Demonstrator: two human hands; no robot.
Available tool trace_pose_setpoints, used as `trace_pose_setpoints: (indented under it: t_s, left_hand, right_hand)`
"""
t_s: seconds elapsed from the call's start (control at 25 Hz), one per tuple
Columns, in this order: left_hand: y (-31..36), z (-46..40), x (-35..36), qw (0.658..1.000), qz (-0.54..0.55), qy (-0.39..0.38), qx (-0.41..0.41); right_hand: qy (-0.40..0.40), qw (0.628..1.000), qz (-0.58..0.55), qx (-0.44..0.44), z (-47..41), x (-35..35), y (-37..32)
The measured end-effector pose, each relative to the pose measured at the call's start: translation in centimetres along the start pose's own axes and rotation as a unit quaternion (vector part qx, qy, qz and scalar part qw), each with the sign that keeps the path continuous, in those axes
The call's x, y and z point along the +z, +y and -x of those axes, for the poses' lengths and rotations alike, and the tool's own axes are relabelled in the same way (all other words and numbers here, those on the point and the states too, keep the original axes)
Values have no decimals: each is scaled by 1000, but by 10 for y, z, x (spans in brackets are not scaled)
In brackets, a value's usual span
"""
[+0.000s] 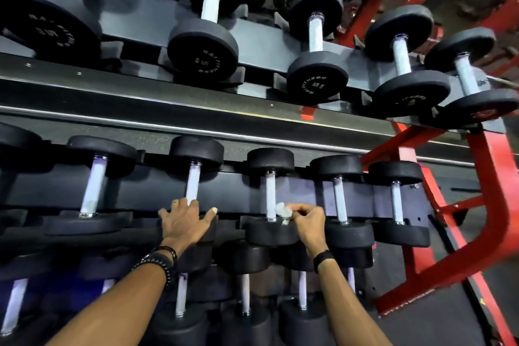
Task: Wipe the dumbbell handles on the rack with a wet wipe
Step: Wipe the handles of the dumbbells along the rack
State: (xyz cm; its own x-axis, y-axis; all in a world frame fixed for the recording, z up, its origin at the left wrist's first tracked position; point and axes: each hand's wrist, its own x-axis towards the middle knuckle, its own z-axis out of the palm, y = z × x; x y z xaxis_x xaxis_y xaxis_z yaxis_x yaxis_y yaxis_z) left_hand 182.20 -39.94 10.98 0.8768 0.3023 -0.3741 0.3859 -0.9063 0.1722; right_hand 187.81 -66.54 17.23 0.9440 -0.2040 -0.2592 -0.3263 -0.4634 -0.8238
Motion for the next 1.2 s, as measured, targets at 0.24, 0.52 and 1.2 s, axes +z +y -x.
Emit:
trace_pose_setpoints:
  t_s: [0.24,0.52,1.2]
  left_hand:
    - [28,-31,9,972,13,45,-231]
    - [37,-32,12,960,1,89,-264]
    - [44,-25,7,961,13,118,-250]
  right_hand:
    - [-182,972,127,-82,-71,-1,20]
    - [-251,952,174,-31,-94,24,57]
    - [-448,879,144,81,-138,50,59]
